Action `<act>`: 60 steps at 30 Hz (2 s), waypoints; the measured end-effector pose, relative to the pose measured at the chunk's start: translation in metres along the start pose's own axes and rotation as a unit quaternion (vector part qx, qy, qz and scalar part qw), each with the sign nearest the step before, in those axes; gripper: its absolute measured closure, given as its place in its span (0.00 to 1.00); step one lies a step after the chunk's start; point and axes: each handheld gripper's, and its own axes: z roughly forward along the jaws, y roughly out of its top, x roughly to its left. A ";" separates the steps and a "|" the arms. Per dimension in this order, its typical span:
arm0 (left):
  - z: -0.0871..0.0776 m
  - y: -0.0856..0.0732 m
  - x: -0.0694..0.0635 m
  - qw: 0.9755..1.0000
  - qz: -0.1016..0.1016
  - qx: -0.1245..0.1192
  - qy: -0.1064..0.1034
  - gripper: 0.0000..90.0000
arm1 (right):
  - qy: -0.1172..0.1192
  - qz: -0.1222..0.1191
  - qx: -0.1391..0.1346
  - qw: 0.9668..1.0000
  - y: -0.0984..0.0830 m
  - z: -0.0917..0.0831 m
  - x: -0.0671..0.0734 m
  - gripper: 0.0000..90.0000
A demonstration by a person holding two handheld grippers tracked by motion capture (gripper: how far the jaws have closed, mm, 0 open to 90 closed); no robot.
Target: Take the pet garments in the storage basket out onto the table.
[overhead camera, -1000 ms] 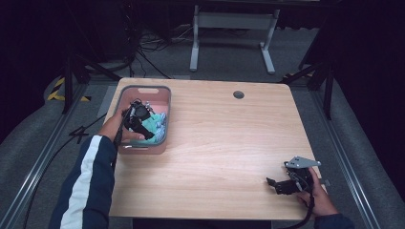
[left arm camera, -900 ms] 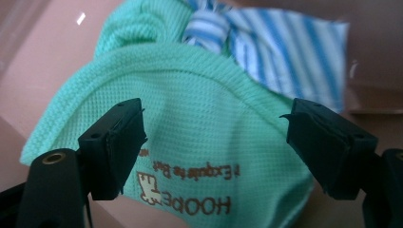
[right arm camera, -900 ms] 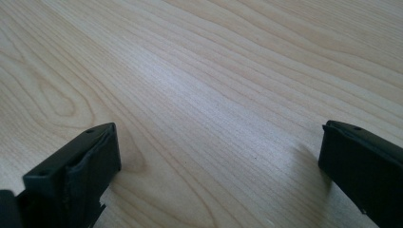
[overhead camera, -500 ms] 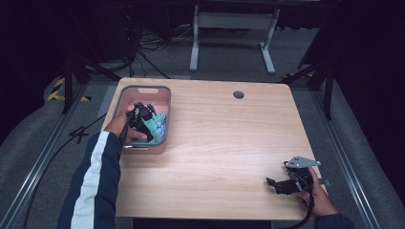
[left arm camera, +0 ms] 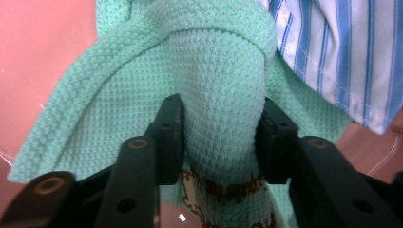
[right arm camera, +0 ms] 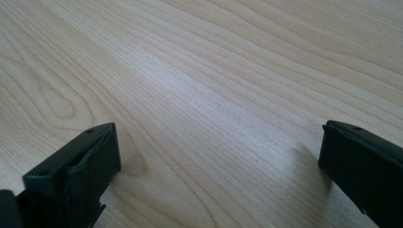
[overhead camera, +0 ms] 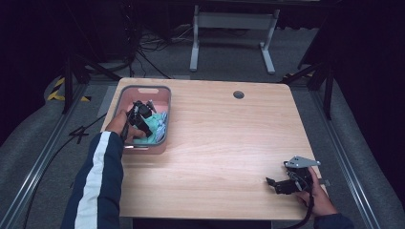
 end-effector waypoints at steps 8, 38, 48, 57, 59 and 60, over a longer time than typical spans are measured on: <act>-0.008 -0.003 0.000 0.999 -0.018 -0.039 0.024 0.88 | 0.001 0.000 0.000 1.000 0.000 0.000 0.000 0.00; -0.105 -0.027 -0.034 0.977 0.029 -0.195 0.077 0.90 | 0.001 0.000 -0.001 1.000 -0.001 0.000 0.000 0.00; -0.118 -0.027 -0.059 0.971 0.066 -0.209 0.096 0.90 | 0.001 0.000 -0.001 1.000 -0.001 -0.001 0.000 0.00; -0.127 -0.023 -0.081 0.964 0.099 -0.228 0.090 0.90 | 0.001 0.000 -0.001 1.000 -0.001 -0.001 0.000 0.00; -0.129 -0.021 -0.087 0.963 0.107 -0.231 0.086 0.90 | 0.001 0.000 -0.001 1.000 -0.001 -0.001 0.000 0.00; -0.130 -0.021 -0.090 0.963 0.112 -0.230 0.088 0.90 | 0.001 0.000 -0.001 1.000 -0.001 -0.001 0.000 0.00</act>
